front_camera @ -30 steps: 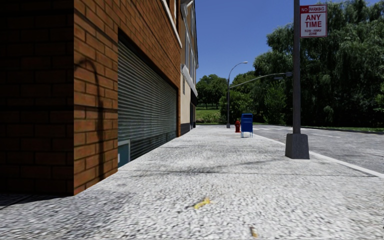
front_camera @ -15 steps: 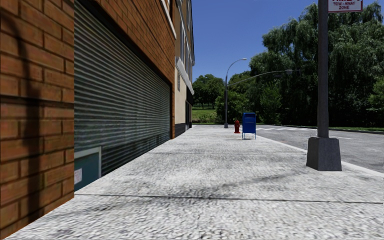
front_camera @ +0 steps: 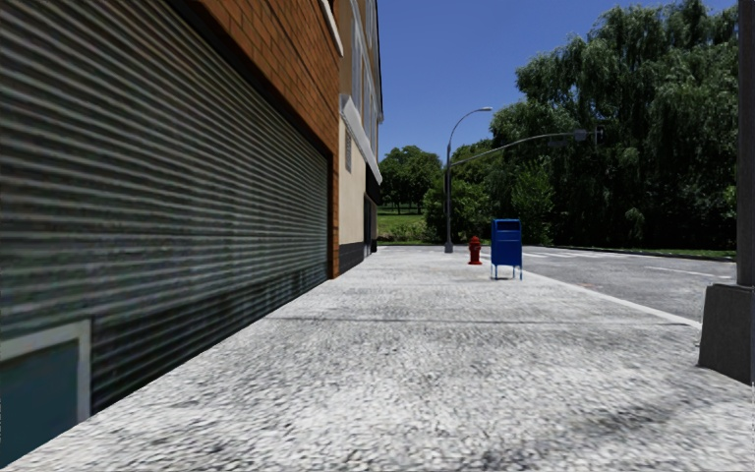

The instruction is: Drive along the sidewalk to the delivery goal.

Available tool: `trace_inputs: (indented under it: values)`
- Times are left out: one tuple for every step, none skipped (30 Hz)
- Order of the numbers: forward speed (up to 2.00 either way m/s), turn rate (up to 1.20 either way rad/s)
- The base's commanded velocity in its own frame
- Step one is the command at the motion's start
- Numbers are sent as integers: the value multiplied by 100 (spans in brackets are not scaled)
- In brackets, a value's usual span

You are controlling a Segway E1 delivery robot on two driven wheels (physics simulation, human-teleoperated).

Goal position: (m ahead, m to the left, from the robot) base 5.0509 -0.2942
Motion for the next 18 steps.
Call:
trace_inputs:
  values:
    - [200,0]
    - [200,0]
    - [200,0]
    - [200,0]
    - [200,0]
    - [200,0]
    - [200,0]
    - [200,0]
    - [200,0]
    - [200,0]
    - [200,0]
    - [200,0]
    - [200,0]
    - [200,0]
    - [200,0]
    - [200,0]
    - [200,0]
    - [200,0]
